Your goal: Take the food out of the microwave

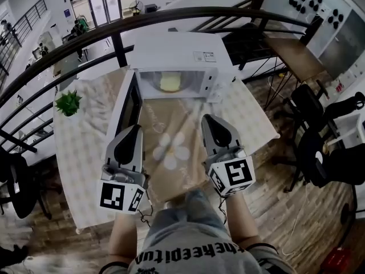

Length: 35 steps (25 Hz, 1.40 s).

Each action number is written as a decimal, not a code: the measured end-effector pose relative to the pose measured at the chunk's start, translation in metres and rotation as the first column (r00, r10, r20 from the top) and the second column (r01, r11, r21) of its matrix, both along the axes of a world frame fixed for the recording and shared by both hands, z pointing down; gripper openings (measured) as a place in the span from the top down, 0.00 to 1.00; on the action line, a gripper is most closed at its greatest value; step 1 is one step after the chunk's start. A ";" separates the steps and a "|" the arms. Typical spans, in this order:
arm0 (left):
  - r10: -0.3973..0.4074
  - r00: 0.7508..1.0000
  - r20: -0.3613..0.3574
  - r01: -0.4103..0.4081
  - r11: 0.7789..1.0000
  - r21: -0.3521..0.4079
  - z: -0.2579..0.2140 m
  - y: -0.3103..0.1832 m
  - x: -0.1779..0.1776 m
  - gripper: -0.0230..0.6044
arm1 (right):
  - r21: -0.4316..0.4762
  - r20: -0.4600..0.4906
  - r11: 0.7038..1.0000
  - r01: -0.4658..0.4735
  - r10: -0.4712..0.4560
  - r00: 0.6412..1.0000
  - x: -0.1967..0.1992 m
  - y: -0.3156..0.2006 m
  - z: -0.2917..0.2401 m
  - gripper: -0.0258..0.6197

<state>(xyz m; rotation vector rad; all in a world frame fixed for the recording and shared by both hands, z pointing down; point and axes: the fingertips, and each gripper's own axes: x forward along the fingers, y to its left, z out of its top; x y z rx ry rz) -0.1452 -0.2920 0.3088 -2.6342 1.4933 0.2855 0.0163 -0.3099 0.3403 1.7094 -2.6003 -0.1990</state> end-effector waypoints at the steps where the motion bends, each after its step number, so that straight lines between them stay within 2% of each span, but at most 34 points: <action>1: 0.002 1.000 0.000 -0.002 1.000 -0.003 0.002 -0.002 0.002 0.94 | -0.003 -0.031 1.000 0.009 -0.010 0.999 -0.002 -0.007 0.004 0.95; 6: -0.006 1.000 0.007 0.006 1.000 -0.017 0.012 -0.017 0.010 0.94 | -0.008 -0.204 0.998 0.068 -0.068 0.977 -0.015 -0.047 0.024 0.95; 12: -0.053 0.999 -0.001 0.053 0.998 -0.032 0.018 -0.040 0.015 0.94 | -0.065 -0.388 0.986 0.151 -0.165 0.907 -0.027 -0.100 0.057 0.90; 19: -0.115 0.993 0.021 0.116 0.993 -0.037 0.026 -0.070 0.025 0.94 | -0.143 -0.603 0.966 0.214 -0.256 0.756 -0.033 -0.160 0.109 0.85; 23: -0.165 0.986 0.014 0.165 0.985 -0.042 0.032 -0.084 0.024 0.94 | -0.181 -0.665 0.953 0.245 -0.302 0.683 -0.039 -0.186 0.136 0.83; 26: -0.206 0.979 0.006 0.206 0.977 -0.047 0.037 -0.092 0.022 0.94 | -0.212 -0.713 0.940 0.267 -0.336 0.616 -0.043 -0.204 0.159 0.81; 31: -0.245 0.969 0.027 0.246 0.959 -0.137 0.066 -0.099 0.021 0.94 | -0.266 -0.775 0.915 0.302 -0.390 0.498 -0.051 -0.228 0.200 0.77; 35: -0.294 0.955 0.037 0.297 0.943 -0.152 0.075 -0.102 0.021 0.94 | -0.273 -0.808 0.914 0.299 -0.387 0.445 -0.051 -0.248 0.226 0.75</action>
